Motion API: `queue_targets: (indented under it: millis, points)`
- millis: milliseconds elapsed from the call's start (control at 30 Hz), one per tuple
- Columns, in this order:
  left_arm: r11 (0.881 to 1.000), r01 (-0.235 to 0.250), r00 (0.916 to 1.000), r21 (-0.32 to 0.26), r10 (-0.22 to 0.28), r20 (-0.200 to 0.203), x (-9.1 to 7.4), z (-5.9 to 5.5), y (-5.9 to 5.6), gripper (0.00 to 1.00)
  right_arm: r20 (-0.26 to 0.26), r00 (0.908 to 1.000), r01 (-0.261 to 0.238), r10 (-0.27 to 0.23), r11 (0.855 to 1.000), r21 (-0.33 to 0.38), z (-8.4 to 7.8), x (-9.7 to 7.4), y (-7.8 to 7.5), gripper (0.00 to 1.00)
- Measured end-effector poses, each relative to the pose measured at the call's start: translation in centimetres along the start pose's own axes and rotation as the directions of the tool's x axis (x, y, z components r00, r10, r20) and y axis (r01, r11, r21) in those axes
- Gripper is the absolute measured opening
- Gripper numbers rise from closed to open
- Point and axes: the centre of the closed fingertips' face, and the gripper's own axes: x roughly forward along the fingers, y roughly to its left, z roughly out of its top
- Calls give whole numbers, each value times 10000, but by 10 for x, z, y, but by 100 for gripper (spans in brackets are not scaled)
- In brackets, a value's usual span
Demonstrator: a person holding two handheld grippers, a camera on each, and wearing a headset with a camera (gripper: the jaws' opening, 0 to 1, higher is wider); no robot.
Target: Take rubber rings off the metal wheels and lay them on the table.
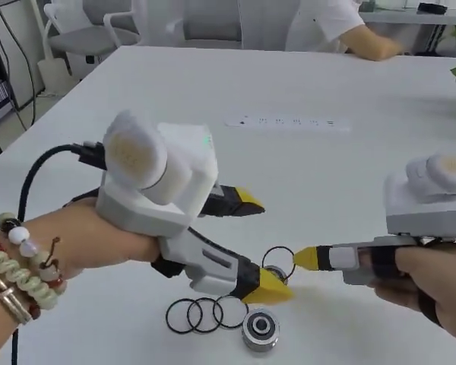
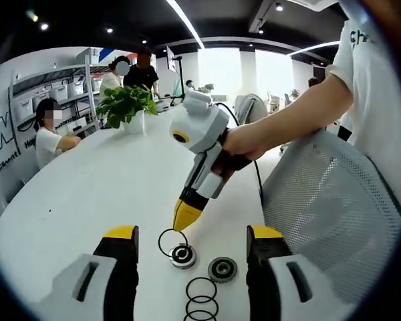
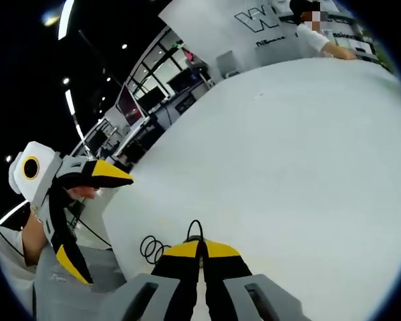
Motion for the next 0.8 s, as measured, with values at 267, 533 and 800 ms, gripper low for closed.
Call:
queue_targets:
  millis: [267,533,800]
  points:
    - [9969,-326,9993,717,313,179,-31,20,-7,73,336,9994,23,-11,9994,-356,11,-8,1,0]
    - [9888,-1439,9895,385,1432,208,-68,10,11,77,647,9979,10,17,9991,-417,19,-15,0,0]
    - [9697,-2420,9697,-324,2429,278,-107,-7,22,80,969,9953,-46,79,9994,-347,26,-20,1,0]
